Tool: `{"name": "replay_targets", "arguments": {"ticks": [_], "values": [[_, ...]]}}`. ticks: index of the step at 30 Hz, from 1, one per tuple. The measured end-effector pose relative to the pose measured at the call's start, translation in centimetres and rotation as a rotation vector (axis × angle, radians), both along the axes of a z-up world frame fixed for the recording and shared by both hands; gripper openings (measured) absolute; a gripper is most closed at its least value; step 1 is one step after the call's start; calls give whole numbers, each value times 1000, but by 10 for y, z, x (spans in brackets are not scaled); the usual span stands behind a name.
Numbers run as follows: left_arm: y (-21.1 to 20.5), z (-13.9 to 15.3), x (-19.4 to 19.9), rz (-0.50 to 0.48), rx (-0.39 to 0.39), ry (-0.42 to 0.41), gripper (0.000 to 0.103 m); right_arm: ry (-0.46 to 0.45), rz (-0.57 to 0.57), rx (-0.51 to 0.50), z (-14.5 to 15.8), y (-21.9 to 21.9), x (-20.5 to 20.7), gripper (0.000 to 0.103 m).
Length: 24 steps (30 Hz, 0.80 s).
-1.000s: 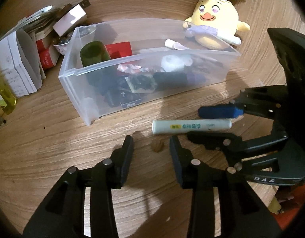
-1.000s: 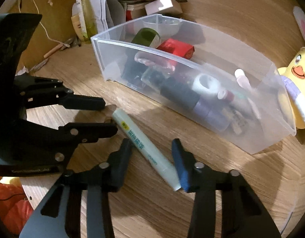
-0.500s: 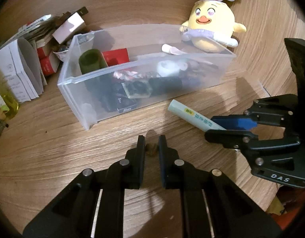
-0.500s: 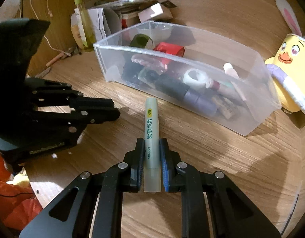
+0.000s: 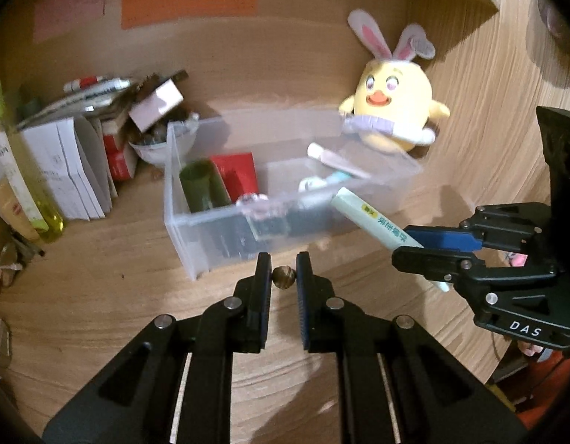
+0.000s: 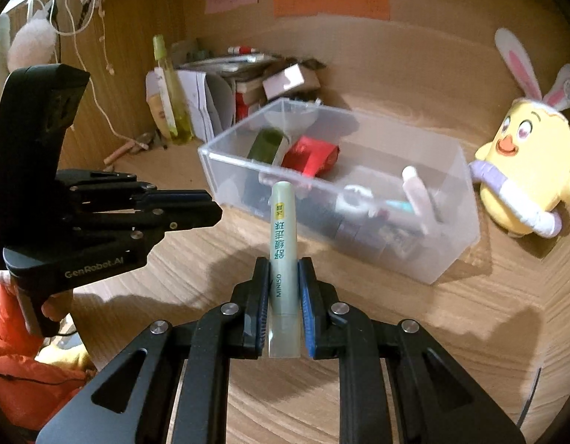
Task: Organize objects
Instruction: 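Carry the marker into the clear box and open the right tool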
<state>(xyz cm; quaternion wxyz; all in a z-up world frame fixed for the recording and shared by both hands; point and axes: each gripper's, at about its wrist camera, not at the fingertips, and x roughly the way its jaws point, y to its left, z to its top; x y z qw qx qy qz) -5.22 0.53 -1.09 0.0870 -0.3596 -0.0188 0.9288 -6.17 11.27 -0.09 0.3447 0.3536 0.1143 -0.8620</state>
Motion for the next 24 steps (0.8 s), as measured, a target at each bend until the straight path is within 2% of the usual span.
{"name": "replay_targets", "arguments": {"ticks": [13, 24], "values": [[-18, 35, -9, 81, 21, 117, 12, 99, -91, -86, 38, 15, -19, 14], [-26, 50, -30, 118, 24, 151, 12, 146, -138, -128, 60, 17, -49, 14]]}}
